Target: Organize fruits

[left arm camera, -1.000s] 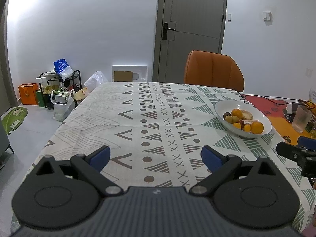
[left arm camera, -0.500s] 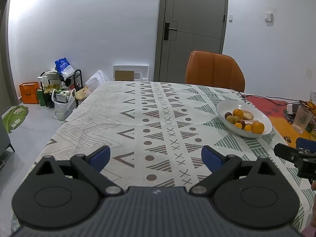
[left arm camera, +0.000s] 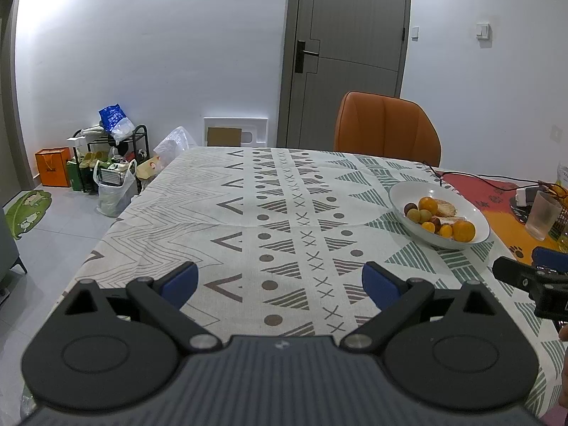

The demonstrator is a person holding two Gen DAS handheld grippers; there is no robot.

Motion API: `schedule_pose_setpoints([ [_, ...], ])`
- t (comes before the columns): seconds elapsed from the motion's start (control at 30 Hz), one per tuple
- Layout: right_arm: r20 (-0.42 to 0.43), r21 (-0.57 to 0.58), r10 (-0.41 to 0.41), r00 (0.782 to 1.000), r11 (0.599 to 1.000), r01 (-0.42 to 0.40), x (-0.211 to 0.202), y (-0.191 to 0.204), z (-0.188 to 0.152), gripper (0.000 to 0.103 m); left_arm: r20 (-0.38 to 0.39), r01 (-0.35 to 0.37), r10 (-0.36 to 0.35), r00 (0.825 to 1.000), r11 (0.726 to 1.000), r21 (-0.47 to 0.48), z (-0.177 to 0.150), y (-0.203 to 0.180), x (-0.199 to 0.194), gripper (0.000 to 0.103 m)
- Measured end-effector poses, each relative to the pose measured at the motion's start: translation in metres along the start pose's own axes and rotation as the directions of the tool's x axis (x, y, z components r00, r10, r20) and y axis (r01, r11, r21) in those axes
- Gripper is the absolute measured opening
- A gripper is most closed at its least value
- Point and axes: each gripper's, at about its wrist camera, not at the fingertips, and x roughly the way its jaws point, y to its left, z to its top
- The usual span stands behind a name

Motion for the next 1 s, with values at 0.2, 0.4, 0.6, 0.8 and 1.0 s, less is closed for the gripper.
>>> schedule_pose_setpoints([
  [0.2,-0.001,-0.001,0.005,1.000,1.000,-0.005,-0.0002,-0.0007,0.0007,0.103,-0.005,-0.005,0.005,1.000,1.000,-0.003,0.0017,0.0031,-0.0016,0.098],
  [0.4,0.000,0.000,0.003,1.000,1.000,-0.003,-0.0007,-0.0007,0.0005,0.103,-0.004,-0.002,0.002,1.000,1.000,-0.002,0.0016,0.0036,-0.0025,0.098],
  [0.6,-0.002,-0.001,0.004,1.000,1.000,-0.004,-0.0007,-0.0004,0.0000,0.103,-0.004,-0.003,0.003,1.000,1.000,0.006,0.0011,0.0017,-0.0022,0.098],
  [0.8,-0.004,-0.001,0.006,1.000,1.000,-0.006,0.0001,-0.0001,-0.0012,0.103,-0.003,-0.007,0.007,1.000,1.000,0.010,0.0001,0.0007,-0.0038,0.098],
  [1.0,-0.002,0.002,0.005,1.000,1.000,-0.005,-0.0008,-0.0008,-0.0023,0.103,-0.004,-0.004,0.004,1.000,1.000,0.016,-0.0001,0.0003,-0.0039,0.098],
])
